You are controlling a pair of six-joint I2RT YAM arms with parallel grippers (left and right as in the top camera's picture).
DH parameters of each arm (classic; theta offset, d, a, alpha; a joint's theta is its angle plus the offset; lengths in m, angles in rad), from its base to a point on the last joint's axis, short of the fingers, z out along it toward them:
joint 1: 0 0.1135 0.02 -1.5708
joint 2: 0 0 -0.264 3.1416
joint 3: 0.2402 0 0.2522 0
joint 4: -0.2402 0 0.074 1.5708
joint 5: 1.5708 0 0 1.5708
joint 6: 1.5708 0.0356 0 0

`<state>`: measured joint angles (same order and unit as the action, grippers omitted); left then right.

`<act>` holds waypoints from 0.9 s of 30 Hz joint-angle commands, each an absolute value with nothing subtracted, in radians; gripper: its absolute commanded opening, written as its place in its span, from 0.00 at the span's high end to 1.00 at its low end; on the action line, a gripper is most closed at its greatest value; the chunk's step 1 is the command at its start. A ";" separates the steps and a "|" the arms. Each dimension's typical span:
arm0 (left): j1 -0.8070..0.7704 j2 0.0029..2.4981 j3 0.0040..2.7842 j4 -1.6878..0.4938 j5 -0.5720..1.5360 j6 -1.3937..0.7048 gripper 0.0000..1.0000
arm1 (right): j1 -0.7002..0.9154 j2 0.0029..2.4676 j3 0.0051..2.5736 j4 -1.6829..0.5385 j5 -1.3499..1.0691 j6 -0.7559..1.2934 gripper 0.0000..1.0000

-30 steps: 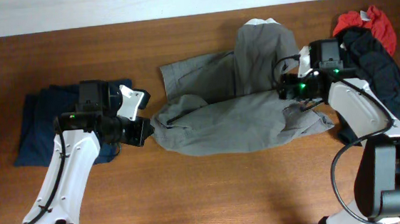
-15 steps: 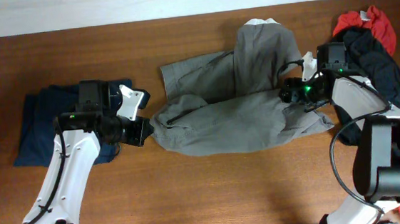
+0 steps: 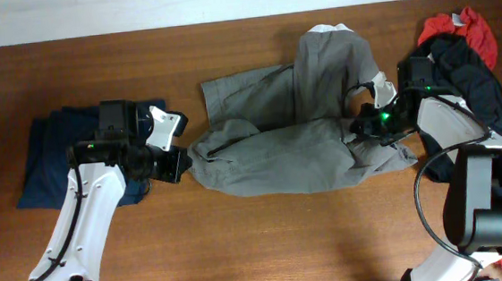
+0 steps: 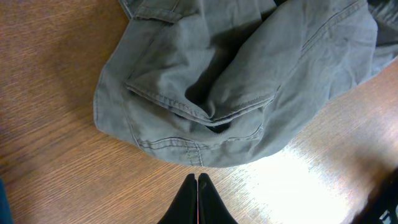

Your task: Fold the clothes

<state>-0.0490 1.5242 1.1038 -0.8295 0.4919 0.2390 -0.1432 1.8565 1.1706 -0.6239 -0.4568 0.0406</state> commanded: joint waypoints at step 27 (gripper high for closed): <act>-0.047 1.641 1.113 -0.775 0.437 0.229 0.37 | -0.200 1.478 1.251 -1.014 -0.276 0.044 0.96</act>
<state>-0.0490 1.5757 1.1038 -0.7769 0.4435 0.2245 -0.1913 1.4956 1.2274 -1.0157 -0.3023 0.0452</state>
